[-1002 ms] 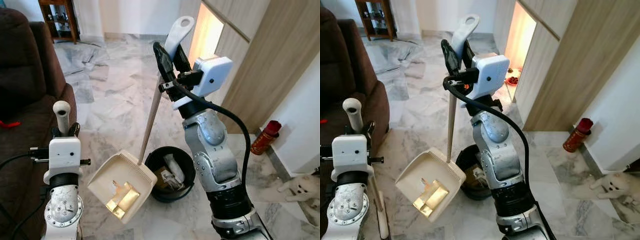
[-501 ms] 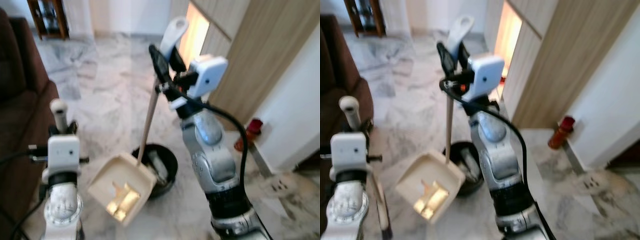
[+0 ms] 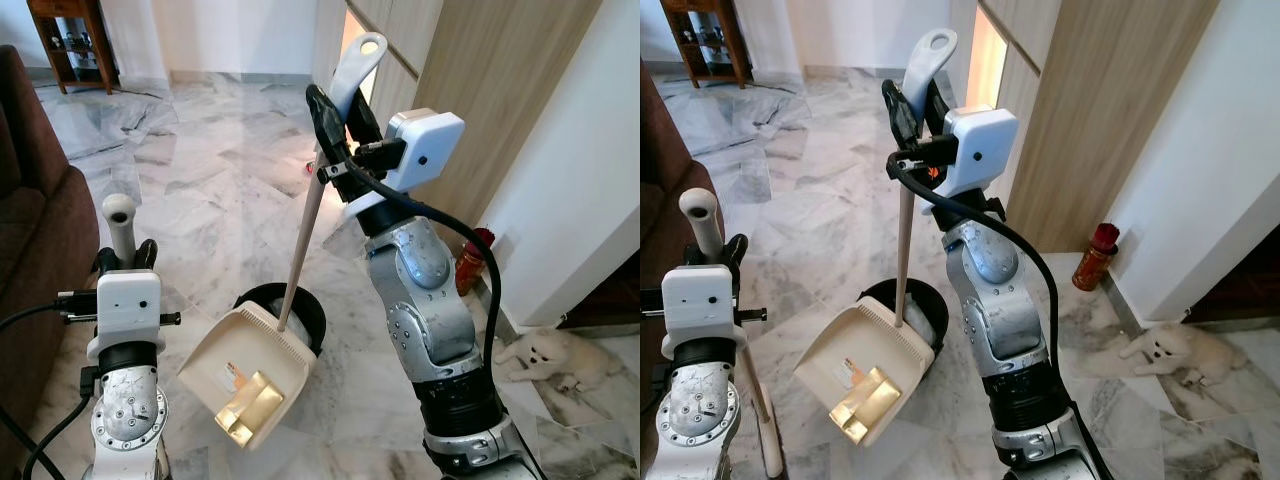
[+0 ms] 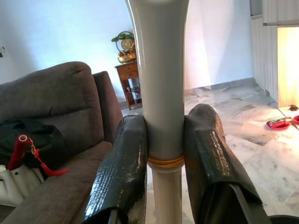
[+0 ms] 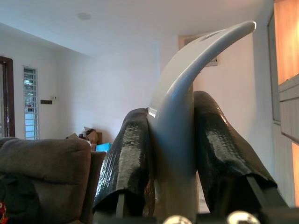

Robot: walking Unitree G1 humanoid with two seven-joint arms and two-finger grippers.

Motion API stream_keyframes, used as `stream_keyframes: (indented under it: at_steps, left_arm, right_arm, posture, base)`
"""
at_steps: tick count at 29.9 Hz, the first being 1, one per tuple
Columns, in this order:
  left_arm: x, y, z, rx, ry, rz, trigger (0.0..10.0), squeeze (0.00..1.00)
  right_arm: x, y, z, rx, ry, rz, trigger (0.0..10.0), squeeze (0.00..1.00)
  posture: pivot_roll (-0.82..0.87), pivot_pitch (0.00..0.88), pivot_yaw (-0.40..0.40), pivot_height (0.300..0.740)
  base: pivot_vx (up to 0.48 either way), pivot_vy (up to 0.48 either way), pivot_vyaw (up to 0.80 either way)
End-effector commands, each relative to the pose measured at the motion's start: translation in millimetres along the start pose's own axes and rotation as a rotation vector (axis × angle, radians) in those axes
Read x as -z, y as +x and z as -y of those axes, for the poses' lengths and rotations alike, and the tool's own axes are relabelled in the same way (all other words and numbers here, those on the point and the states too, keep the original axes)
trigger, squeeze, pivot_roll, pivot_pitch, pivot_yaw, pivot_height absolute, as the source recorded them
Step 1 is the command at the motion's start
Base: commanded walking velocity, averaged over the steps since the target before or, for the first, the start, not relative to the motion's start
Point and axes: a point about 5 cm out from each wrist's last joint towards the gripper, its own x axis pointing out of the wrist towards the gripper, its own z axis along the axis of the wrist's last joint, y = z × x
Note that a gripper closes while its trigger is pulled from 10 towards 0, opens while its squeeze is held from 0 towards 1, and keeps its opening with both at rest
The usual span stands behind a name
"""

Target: Sweep floor

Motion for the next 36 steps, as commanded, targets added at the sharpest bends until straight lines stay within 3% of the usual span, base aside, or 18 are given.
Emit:
stream_keyframes:
  at_steps: [1, 36]
  left_arm:
    - [-10, 2.5, -2.4, -0.014, 0.002, 0.055, 10.0, 0.00]
    - [-13, 4.7, -3.1, -0.021, 0.002, 0.070, 10.0, 0.00]
  right_arm:
    - [-21, 7.6, -4.2, -0.014, -0.002, 0.102, 10.0, 0.00]
    - [-31, 12.7, -3.0, -0.008, -0.002, 0.153, 10.0, 0.00]
  posture:
    - [0.11, 0.044, -0.082, 0.740]
    - [0.11, 0.037, -0.083, 0.740]
  base:
    - [0.300, 0.000, 0.00]
    - [0.326, 0.000, 0.00]
